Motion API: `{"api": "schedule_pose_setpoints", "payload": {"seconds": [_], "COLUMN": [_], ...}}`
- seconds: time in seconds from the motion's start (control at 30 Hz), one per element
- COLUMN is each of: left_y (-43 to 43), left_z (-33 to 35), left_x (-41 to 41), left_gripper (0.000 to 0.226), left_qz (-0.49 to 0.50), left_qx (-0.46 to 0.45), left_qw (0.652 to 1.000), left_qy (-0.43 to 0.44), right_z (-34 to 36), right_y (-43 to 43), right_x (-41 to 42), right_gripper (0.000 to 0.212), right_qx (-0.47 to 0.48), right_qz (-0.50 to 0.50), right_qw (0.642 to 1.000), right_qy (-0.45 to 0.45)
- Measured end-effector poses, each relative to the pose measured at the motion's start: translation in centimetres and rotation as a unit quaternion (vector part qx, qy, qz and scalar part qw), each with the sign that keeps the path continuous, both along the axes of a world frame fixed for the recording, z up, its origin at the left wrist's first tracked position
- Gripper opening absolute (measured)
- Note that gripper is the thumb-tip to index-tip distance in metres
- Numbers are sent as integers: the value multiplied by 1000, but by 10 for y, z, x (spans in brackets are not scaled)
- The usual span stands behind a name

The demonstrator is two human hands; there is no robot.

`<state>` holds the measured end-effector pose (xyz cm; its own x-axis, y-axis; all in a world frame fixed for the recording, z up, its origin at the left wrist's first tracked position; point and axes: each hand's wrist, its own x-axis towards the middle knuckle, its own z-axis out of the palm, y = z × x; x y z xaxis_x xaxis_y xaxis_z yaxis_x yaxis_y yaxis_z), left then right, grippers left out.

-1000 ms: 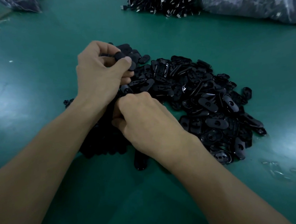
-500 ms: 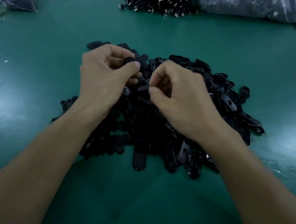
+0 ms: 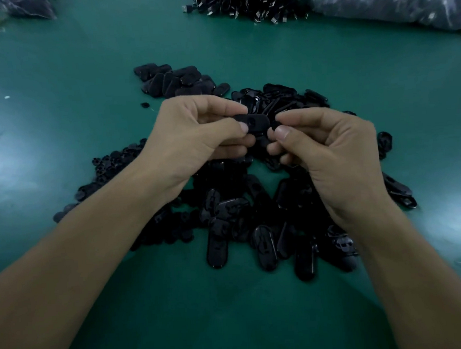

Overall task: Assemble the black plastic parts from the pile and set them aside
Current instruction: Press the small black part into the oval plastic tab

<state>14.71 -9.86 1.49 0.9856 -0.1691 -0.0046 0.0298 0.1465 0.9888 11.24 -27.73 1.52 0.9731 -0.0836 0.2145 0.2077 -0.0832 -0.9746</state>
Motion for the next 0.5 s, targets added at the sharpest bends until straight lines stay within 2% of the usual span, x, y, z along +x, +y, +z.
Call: {"api": "schedule_pose_setpoints", "payload": {"seconds": [0.23, 0.5], "left_y": [0, 0], "left_z": [2, 4], "left_x": [-2, -4], "left_gripper": [16, 19], "left_qz": [-22, -35], "left_qx": [-4, -11], "left_qw": [1000, 999], "left_qy": [3, -6], "right_z": [-1, 3], "right_y": [0, 1], "right_x": [1, -1], "right_gripper": [19, 17], "right_qx": [-51, -60], "right_qz": [1, -6], "right_qw": [998, 997], "right_qy": [-22, -40]}}
